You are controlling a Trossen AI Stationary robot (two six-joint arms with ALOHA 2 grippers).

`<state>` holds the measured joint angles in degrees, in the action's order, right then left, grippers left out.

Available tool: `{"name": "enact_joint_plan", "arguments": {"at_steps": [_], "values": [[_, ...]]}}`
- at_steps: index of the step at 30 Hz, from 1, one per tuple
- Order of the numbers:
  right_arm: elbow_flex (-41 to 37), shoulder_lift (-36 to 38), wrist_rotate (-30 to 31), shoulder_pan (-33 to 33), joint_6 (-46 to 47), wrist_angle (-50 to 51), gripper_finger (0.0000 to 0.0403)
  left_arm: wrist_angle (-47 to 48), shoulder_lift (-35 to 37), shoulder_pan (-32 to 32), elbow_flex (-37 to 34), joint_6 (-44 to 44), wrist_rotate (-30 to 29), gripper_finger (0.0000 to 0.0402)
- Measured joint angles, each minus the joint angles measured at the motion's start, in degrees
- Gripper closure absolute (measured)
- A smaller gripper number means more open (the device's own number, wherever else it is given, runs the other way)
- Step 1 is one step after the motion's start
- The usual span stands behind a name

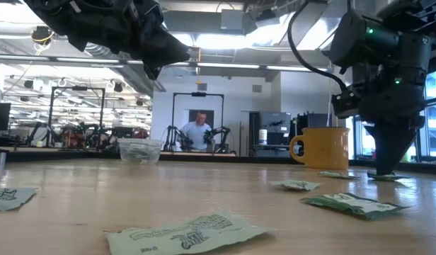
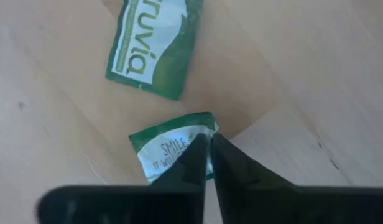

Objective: Pick and place Stevia / Truvia into bins
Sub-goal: Put the truvia packet into the transparent container

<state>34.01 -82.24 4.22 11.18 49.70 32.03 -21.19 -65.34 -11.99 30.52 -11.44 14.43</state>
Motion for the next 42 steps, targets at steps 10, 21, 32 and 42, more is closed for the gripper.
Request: {"name": "enact_joint_plan", "arguments": {"at_steps": [10,21,32,42], "values": [[7.6,-0.5,-1.0,0.2,-5.4,8.6,0.0400,0.0,0.0,0.0,0.0,-3.4,-3.7,0.0304],[22.5,-0.4,24.2,0.1,-27.0,4.2,0.0401,-5.2,-5.5,0.0,0.1,-7.2,-6.0,0.0280],[26.2,-0.3,26.2,-3.8,-49.0,-14.3,0.0402,-8.7,-17.7,1.0,8.3,-15.0,-1.7,0.0241],[26.2,-0.3,26.1,-5.4,-48.7,-14.2,0.0402,-8.6,-25.0,2.0,16.6,-11.0,-2.3,0.0239]]}}
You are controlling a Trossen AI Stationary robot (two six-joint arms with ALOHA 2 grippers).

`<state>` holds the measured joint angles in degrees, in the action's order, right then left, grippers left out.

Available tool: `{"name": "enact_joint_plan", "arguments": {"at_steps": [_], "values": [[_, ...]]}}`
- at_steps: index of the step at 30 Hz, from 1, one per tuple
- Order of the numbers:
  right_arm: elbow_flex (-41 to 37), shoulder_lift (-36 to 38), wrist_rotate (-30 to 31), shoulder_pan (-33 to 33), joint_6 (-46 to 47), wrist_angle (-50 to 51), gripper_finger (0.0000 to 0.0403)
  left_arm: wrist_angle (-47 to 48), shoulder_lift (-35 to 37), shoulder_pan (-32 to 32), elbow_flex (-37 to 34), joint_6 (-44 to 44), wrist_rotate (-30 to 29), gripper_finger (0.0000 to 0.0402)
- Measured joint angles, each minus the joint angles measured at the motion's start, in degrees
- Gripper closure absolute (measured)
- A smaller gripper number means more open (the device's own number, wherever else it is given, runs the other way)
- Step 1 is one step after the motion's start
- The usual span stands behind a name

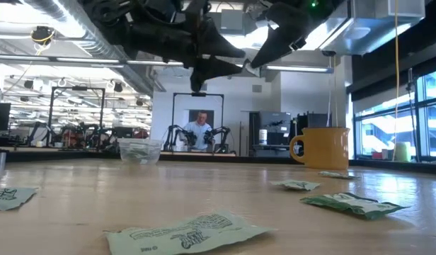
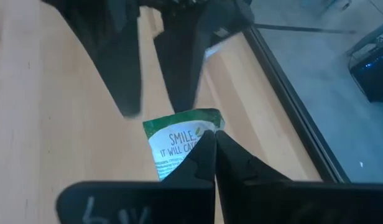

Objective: Pick and place Stevia / Truvia into bins
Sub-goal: Put the truvia packet into the transparent container

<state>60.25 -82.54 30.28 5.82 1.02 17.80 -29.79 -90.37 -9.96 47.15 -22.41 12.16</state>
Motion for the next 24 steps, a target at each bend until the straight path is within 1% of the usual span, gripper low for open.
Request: {"name": "enact_joint_plan", "arguments": {"at_steps": [9,11,13,15,20,21,24], "values": [[0.0,0.0,-0.1,0.0,0.0,-0.4,0.0403,0.0,-3.8,-0.7,3.1,0.7,-0.7,0.0241],[0.0,0.0,0.0,0.0,0.0,-0.4,0.0403,0.0,-4.1,-1.0,3.1,0.7,-0.8,0.0249],[0.0,0.0,-0.1,0.0,0.0,-0.4,0.0403,0.0,-4.1,-1.4,3.1,0.7,-0.7,0.0265],[0.0,0.0,0.0,0.0,-0.2,-0.6,0.0403,0.0,-4.1,-1.8,3.1,0.7,-0.7,0.0289],[0.0,0.0,0.0,0.0,-0.2,-1.2,0.0403,0.0,-4.1,-2.2,3.1,3.3,-0.7,0.0374],[0.0,0.0,0.0,0.0,-0.3,-1.2,0.0403,0.0,-4.1,-2.2,3.1,3.6,-0.7,0.0386],[0.0,0.0,0.0,0.0,-1.7,-1.2,0.0400,0.0,-4.1,-2.2,3.1,3.7,-0.7,0.0391]]}}
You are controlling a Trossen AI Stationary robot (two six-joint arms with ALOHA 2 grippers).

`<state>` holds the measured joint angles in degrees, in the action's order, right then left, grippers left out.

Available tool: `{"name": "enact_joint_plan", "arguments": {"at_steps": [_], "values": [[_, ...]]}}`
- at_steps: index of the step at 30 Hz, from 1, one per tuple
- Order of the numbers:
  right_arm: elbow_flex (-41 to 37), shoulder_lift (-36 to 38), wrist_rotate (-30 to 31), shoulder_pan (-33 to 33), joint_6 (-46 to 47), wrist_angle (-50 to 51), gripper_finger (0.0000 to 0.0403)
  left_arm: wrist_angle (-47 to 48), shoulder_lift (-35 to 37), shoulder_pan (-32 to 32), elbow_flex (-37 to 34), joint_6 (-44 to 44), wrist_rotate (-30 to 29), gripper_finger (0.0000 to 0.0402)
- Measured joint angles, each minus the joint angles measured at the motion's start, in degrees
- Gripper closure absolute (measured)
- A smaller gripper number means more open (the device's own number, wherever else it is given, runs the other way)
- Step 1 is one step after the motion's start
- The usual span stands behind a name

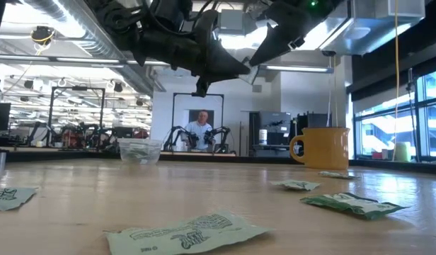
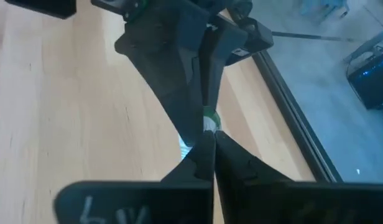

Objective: Pick and place Stevia / Truvia into bins
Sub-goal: Put the truvia packet into the transparent container

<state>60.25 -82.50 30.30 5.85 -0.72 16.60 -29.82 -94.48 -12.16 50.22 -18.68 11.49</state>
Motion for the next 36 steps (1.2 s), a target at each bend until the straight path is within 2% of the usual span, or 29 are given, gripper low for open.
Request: {"name": "enact_joint_plan", "arguments": {"at_steps": [3,9,12,15,18,22,25,30,36], "values": [[0.0,0.0,0.1,0.0,0.3,0.8,0.0374,0.1,0.0,-0.1,0.0,0.1,0.0,0.0394],[0.1,1.9,0.1,0.0,4.3,7.8,0.0269,5.9,1.4,-1.6,0.0,0.5,0.2,0.0395],[0.0,3.3,0.2,0.0,8.9,14.1,0.0224,14.1,4.3,-2.8,0.0,2.2,0.1,0.0395],[-1.5,4.7,0.2,0.0,14.6,20.2,0.0198,25.2,8.3,-4.3,0.1,3.5,-2.4,0.0395],[-5.0,6.5,0.2,0.0,18.6,21.6,0.0189,36.9,12.2,-5.6,0.1,4.5,-9.7,0.0395],[-10.4,8.7,0.2,0.0,21.6,19.5,0.0188,50.7,16.3,-7.4,0.1,4.2,-22.2,0.0395],[-13.6,9.7,0.2,0.0,23.0,17.0,0.0187,56.4,17.7,-8.4,0.0,4.1,-30.9,0.0395],[-16.9,10.0,0.1,0.0,23.0,12.0,0.0187,59.7,16.0,-9.9,0.0,8.3,-31.9,0.0394],[-17.5,10.1,0.1,-0.1,23.1,10.2,0.0187,64.2,10.8,-11.0,0.0,7.6,-35.4,0.0394]]}}
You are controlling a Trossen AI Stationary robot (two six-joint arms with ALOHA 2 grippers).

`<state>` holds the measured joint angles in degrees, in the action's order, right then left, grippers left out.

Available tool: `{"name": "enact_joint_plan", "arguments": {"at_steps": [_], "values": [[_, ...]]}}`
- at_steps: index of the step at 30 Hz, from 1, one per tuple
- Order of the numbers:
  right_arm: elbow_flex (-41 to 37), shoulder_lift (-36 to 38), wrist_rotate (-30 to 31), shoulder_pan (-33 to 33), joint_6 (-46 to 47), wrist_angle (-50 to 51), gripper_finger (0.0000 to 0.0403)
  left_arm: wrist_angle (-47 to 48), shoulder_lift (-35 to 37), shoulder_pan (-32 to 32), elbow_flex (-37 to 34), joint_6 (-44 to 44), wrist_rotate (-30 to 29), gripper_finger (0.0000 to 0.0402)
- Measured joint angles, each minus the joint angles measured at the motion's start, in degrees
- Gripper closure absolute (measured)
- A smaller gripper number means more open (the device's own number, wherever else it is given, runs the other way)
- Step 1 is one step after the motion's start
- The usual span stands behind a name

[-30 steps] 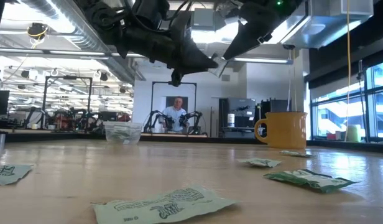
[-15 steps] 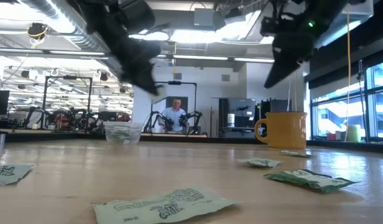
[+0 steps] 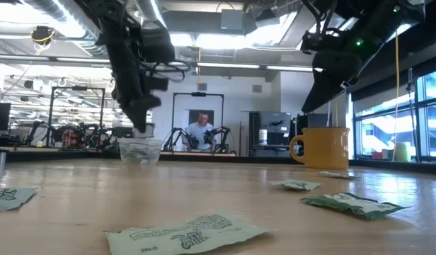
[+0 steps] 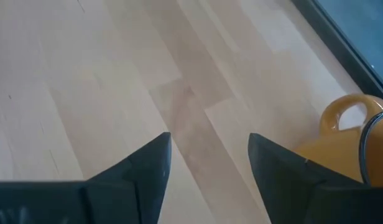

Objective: Pick and place Stevia / Truvia into bins
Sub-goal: Put the truvia packet into the transparent container

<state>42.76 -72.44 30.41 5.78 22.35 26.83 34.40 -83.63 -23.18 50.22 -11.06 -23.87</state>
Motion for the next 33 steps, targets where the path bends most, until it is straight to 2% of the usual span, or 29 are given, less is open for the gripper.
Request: {"name": "enact_joint_plan", "arguments": {"at_steps": [8,11,16,20,24,28,33], "values": [[0.0,0.0,0.0,0.0,-0.1,-0.1,0.0187,1.3,-3.1,0.3,0.0,-0.1,-1.5,0.0391],[0.0,0.0,-0.7,0.0,-0.2,0.0,0.0187,1.8,-3.4,0.2,0.0,0.7,0.9,0.0373],[0.0,0.0,-5.9,0.0,-0.3,0.4,0.0187,1.6,-3.4,0.2,0.0,0.7,0.8,0.0328],[0.0,0.0,-12.5,0.0,0.0,1.6,0.0187,1.7,-3.2,0.2,0.0,0.5,1.0,0.0304],[0.0,0.0,-18.8,0.1,2.5,2.9,0.0187,1.9,-0.5,0.7,0.0,0.4,1.4,0.0292],[0.0,-0.1,-18.9,-0.1,11.5,2.9,0.0187,2.0,3.9,0.7,0.0,0.7,2.9,0.0288],[0.0,-2.1,-18.9,-0.1,11.9,2.9,0.0187,1.8,8.9,0.7,0.0,0.5,4.8,0.0292]]}}
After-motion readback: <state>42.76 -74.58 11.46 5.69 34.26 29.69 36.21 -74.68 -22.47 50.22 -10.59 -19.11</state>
